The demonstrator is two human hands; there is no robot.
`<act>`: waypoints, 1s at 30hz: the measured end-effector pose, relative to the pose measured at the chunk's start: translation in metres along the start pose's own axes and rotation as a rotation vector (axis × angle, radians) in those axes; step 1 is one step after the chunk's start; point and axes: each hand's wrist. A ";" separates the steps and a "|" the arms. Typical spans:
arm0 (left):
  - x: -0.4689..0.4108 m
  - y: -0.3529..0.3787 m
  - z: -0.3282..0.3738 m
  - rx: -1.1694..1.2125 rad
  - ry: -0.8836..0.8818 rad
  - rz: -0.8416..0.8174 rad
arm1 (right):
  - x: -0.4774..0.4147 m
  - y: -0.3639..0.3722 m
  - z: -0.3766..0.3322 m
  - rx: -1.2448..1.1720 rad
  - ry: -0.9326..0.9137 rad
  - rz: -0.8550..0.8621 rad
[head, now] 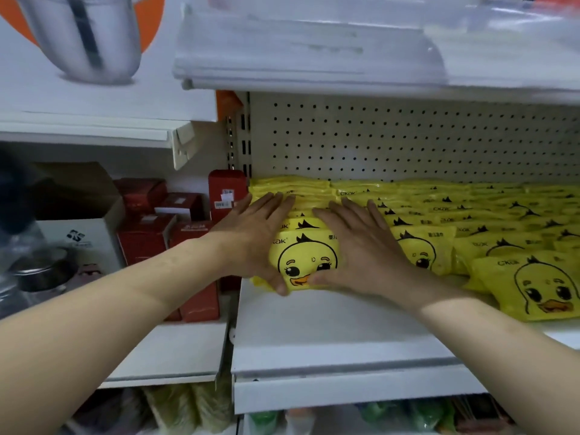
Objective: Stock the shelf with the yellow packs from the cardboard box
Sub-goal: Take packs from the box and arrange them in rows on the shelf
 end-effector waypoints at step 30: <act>0.011 -0.002 -0.009 -0.065 -0.015 -0.005 | 0.009 -0.012 0.005 -0.031 0.033 -0.044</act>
Point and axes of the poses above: each hand's wrist, its own x-axis away from the middle knuckle, its own y-axis out of the palm, z = x × y, and after that the axes turned 13 degrees about -x, right-handed
